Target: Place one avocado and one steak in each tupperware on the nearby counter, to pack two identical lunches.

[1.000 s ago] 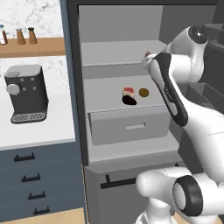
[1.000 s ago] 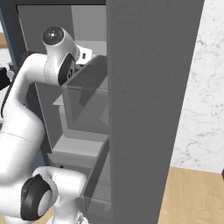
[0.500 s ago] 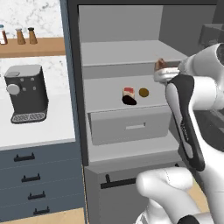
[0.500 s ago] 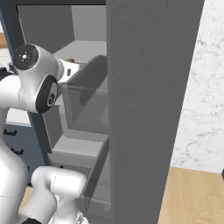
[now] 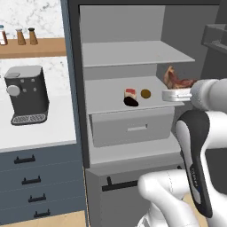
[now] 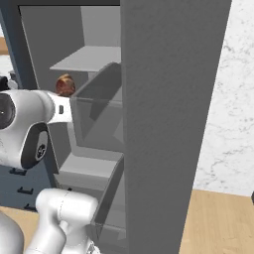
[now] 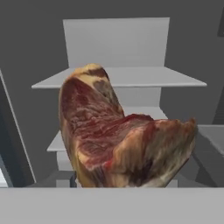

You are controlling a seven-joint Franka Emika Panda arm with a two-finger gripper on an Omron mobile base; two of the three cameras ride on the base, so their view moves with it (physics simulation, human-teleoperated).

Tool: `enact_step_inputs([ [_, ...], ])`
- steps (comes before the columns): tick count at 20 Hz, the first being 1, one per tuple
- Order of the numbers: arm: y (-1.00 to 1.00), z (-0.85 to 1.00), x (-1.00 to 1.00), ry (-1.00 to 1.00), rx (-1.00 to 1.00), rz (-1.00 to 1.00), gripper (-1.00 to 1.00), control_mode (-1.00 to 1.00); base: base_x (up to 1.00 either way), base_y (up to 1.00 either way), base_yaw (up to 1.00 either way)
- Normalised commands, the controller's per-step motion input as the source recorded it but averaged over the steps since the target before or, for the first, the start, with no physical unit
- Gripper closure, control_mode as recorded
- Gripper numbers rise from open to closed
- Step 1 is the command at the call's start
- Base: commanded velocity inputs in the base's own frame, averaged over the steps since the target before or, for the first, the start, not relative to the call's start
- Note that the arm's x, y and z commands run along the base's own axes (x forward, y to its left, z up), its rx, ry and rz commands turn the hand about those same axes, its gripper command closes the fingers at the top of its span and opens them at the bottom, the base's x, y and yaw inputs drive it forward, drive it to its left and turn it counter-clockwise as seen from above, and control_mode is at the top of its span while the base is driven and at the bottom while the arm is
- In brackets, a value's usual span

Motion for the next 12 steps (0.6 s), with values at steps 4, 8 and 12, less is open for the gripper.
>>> enact_step_inputs([
  [4, 0.05, 0.00, -0.21, -0.01, 0.00, 0.00, 1.00, -1.00, 0.00, 0.00, 0.00],
  [8, 0.02, 0.00, -0.11, 0.00, 0.00, 0.00, 1.00, -1.00, 0.00, 0.00, 0.00],
  [12, 0.00, 0.00, -0.01, 0.00, 0.00, 0.00, 1.00, 1.00, -0.01, 0.00, 0.00],
])
